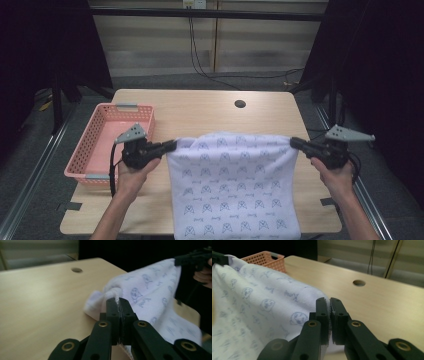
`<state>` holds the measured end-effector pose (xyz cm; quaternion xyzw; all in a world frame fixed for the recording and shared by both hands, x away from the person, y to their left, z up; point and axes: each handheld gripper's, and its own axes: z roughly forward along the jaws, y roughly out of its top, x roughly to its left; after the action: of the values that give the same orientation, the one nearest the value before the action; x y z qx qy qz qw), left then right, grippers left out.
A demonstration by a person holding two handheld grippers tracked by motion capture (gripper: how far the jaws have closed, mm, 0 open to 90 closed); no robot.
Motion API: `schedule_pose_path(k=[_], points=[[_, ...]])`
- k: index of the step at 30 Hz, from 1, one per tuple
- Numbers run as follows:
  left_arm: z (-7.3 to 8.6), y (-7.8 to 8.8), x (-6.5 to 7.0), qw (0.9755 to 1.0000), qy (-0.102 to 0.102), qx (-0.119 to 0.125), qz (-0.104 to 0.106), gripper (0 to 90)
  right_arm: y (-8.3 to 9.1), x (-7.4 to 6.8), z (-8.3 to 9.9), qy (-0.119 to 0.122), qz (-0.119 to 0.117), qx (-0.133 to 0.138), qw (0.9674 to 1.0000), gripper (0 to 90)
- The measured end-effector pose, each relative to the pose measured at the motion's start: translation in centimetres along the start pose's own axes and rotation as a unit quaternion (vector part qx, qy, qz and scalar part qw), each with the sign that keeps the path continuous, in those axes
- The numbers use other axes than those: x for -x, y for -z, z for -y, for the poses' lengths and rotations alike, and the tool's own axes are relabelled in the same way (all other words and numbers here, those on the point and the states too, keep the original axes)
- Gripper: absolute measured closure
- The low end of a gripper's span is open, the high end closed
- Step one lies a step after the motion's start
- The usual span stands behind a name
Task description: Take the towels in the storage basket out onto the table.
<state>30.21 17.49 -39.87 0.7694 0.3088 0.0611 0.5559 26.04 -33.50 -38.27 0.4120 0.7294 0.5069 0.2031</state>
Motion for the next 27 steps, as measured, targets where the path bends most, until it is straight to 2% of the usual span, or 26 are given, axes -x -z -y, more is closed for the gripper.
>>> schedule_pose_path(k=[1,2,3,6,7,8,9,11,12,13,16,17,19,20,21,22,23,26,27], points=[[0.9,0.0,0.5,0.9999,0.000,-0.014,0.006,88.5,0.5,-0.5,0.9,0.000,-0.004,-0.008,1.0000,85.5],[1.9,0.0,0.9,0.9994,0.005,-0.029,0.018,88.5,1.1,-1.4,3.2,-0.002,-0.010,-0.033,0.9994,85.5],[3.0,0.0,1.4,0.9987,0.007,-0.042,0.027,88.5,1.1,-1.4,3.2,-0.002,-0.010,-0.033,0.9994,85.5],[5.3,0.2,2.5,0.9952,0.006,-0.088,0.042,88.3,1.7,-2.5,6.4,-0.006,-0.023,-0.070,0.9972,85.5],[5.9,0.3,2.8,0.9938,0.014,-0.097,0.053,87.5,2.0,-2.9,8.0,-0.017,-0.028,-0.086,0.9958,85.3],[6.2,0.4,3.0,0.9930,0.015,-0.101,0.059,85.6,2.0,-3.0,8.7,-0.017,-0.032,-0.096,0.9947,85.2],[6.3,0.5,3.1,0.9925,0.007,-0.106,0.060,85.6,2.0,-3.0,8.7,-0.017,-0.032,-0.096,0.9947,85.2],[6.0,0.3,2.8,0.9939,0.006,-0.096,0.053,75.5,1.8,-3.3,9.8,-0.011,-0.034,-0.124,0.9917,84.1],[5.8,-0.1,2.4,0.9946,0.007,-0.091,0.049,74.2,1.6,-3.3,10.2,-0.012,-0.037,-0.131,0.9906,82.4],[5.4,-0.6,1.9,0.9951,0.011,-0.085,0.048,71.9,1.2,-3.3,10.4,-0.014,-0.040,-0.136,0.9898,73.7],[4.2,-3.2,0.5,0.9957,0.008,-0.078,0.050,71.3,1.1,-3.0,9.4,-0.014,-0.036,-0.117,0.9924,63.4],[4.0,-4.2,0.2,0.9953,0.005,-0.084,0.046,71.3,1.1,-3.0,9.4,-0.014,-0.036,-0.117,0.9924,63.4],[3.9,-6.4,-0.7,0.9938,0.018,-0.095,0.055,71.5,0.7,-2.7,8.5,-0.012,-0.034,-0.101,0.9942,62.3],[4.1,-7.3,-1.1,0.9940,0.016,-0.095,0.052,71.0,0.4,-2.4,8.0,-0.008,-0.030,-0.096,0.9949,60.8],[4.3,-8.2,-1.5,0.9935,0.025,-0.103,0.042,71.2,0.0,-2.2,7.6,-0.012,-0.030,-0.091,0.9953,60.4],[4.5,-8.6,-1.6,0.9925,0.029,-0.113,0.037,70.4,-1.2,-1.6,7.0,-0.006,-0.031,-0.089,0.9955,59.8],[4.8,-9.1,-1.6,0.9910,0.023,-0.128,0.033,70.4,-1.2,-1.6,7.0,-0.006,-0.031,-0.089,0.9955,59.8],[5.9,-10.0,-1.2,0.9851,0.013,-0.167,0.038,70.2,-3.6,-0.6,6.7,-0.011,-0.025,-0.101,0.9945,58.6],[6.2,-10.1,-1.1,0.9825,0.008,-0.182,0.039,72.9,-4.7,-0.2,6.7,-0.012,-0.022,-0.110,0.9936,57.5]])
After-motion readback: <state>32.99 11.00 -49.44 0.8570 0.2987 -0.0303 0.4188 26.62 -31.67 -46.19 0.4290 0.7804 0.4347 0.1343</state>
